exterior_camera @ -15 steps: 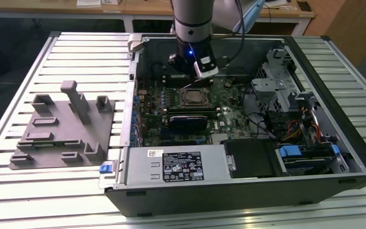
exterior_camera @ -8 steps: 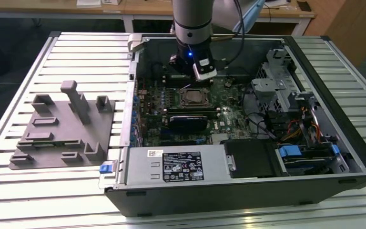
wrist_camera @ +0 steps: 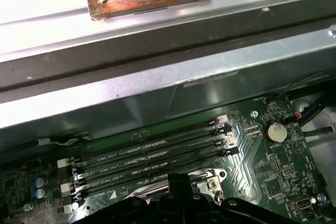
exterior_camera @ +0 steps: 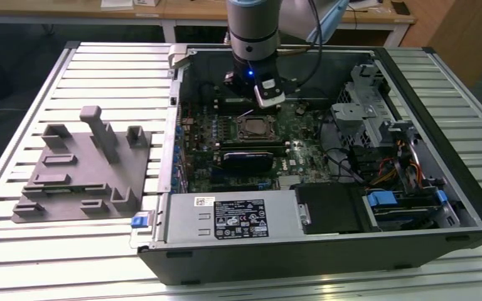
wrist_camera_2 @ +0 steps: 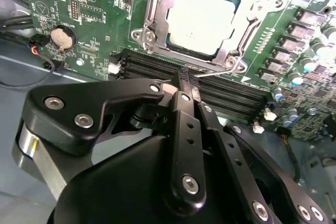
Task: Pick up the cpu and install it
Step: 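Install the first cpu locking lever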
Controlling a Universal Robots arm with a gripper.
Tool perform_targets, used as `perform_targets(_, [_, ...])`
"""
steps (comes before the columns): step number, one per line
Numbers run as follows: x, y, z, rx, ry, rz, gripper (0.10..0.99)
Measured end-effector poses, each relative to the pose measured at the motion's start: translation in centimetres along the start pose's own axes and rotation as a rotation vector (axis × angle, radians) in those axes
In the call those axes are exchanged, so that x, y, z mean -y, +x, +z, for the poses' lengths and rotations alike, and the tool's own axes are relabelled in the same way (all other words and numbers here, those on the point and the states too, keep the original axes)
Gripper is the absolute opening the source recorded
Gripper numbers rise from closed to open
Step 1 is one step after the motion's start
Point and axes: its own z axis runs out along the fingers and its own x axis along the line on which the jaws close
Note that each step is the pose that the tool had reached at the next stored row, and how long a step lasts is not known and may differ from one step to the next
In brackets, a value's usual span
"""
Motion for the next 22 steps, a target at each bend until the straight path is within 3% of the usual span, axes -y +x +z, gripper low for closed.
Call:
perform_targets(4, [0.01,-0.03,0.46,0.0033,-0.002,0.006,0.106])
perform_targets(10, [-0.63,0.24,1.13,0.0058,-0.002,0.008,0.106])
perform_targets(17, [-0.63,0.22,1.22,0.0079,0.001,0.011,0.106])
perform_targets(22, [-0.58,0.24,1.43,0.0306,0.011,0.072,0.106])
